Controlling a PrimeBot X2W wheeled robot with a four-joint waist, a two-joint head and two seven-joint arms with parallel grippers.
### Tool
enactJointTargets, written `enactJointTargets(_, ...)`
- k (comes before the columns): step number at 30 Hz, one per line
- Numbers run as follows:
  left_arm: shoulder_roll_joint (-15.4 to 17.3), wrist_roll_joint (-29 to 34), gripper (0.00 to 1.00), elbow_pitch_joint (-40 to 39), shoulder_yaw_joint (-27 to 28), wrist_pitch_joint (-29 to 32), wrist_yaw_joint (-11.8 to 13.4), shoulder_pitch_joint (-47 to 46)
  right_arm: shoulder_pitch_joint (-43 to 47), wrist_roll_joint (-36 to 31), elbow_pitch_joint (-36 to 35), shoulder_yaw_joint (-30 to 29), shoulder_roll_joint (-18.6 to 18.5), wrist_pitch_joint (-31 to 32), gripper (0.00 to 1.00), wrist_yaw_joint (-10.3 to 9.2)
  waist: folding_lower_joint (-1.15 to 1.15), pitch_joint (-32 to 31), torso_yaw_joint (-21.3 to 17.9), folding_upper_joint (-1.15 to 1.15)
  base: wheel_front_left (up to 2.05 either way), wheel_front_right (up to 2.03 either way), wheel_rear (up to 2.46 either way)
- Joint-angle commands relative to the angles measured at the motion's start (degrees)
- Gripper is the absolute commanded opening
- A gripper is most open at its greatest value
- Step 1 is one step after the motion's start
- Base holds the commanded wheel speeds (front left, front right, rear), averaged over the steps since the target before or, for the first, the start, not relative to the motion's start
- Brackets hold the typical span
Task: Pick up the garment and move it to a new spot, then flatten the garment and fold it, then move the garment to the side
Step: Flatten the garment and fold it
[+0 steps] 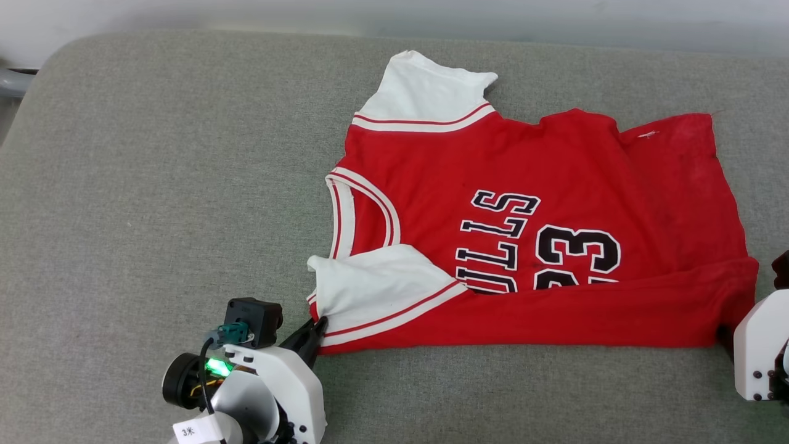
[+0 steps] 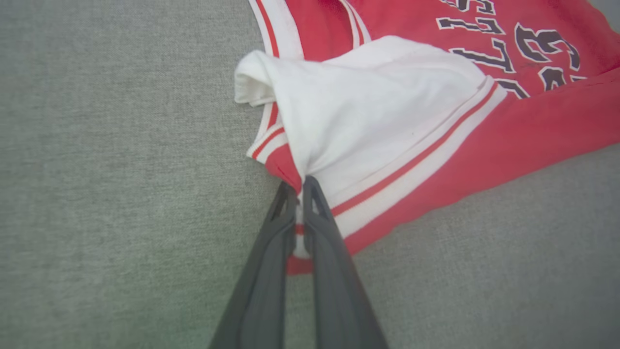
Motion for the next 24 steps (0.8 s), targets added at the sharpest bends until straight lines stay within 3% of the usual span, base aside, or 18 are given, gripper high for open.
enactJointTargets(1, 0.03, 0.15, 0.0, 0.31, -0.08, 0.03, -0.1, -0.56, 1.18, 0.49, 2.89, 1.73, 1.52, 0.82, 0.47, 0.0, 0.0, 0.14, 0.03, 0.0, 0.0, 0.0, 0.0)
enactJointTargets(2, 0.02, 0.11, 0.0, 0.64, -0.14, 0.01, -0.23, -0.58, 1.29, 0.67, 3.77, 2.11, 1.49, 0.64, 0.0, 0.01, 0.0, 0.17, 0.02, 0.0, 0.0, 0.0, 0.0)
enactJointTargets(7, 0.23, -0.32, 0.0, 2.63, -0.37, -0.01, -0.53, 0.11, 1.54, 0.83, 6.14, 1.54, 0.48, -1.39, 0.0, -0.06, 0.0, -1.28, -0.52, 0.0, 0.0, 0.0, 0.0)
enactJointTargets(14, 1.19, -1.31, 0.0, 4.27, -0.77, 0.33, -1.04, 2.18, 3.85, 1.69, 4.33, -0.3, -0.5, -3.85, 0.0, -0.06, 0.0, -5.2, -1.68, 0.0, 0.0, 0.0, 0.0)
enactJointTargets(24, 3.67, -3.05, 0.0, 2.27, -3.39, 3.96, -1.28, 8.6, 12.34, 2.91, -2.43, -4.25, 2.53, -3.26, 0.0, -0.06, 0.0, -10.38, -2.24, 0.0, 0.0, 0.0, 0.0)
